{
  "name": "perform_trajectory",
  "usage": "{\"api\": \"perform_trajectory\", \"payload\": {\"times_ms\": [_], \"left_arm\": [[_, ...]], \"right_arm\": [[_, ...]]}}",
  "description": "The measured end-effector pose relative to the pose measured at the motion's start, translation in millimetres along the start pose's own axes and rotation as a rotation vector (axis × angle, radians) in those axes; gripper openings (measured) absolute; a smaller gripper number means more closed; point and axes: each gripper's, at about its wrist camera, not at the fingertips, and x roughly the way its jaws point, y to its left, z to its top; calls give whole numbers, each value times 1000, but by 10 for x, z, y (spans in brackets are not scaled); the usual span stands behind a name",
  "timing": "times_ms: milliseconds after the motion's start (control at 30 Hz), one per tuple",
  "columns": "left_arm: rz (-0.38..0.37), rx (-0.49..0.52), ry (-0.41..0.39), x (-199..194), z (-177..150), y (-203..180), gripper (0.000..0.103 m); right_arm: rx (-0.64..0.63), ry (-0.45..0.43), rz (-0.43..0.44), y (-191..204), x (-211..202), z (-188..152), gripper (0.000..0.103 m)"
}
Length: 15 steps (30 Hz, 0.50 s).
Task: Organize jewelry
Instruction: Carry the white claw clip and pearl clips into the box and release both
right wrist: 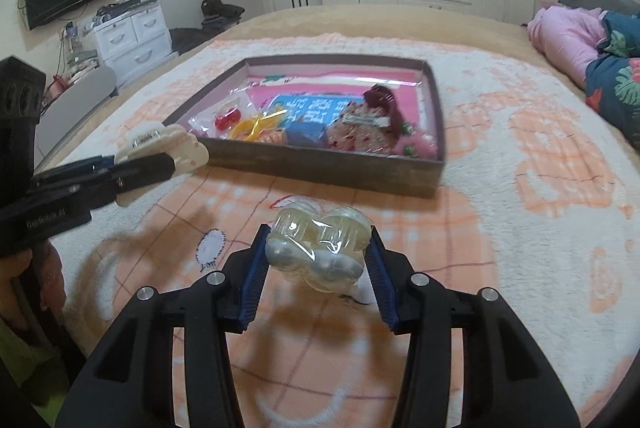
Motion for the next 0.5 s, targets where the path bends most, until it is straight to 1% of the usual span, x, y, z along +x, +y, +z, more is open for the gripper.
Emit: {"api": "perform_trajectory", "payload": {"times_ms": [267, 500], "left_arm": [[-17, 21, -29, 28, 212, -137, 20], [-36, 36, -38, 153, 366, -232, 20]], "right_arm": [[36, -59, -47, -234, -186, 87, 45], [59, -111, -79, -425, -256, 262, 45]]}}
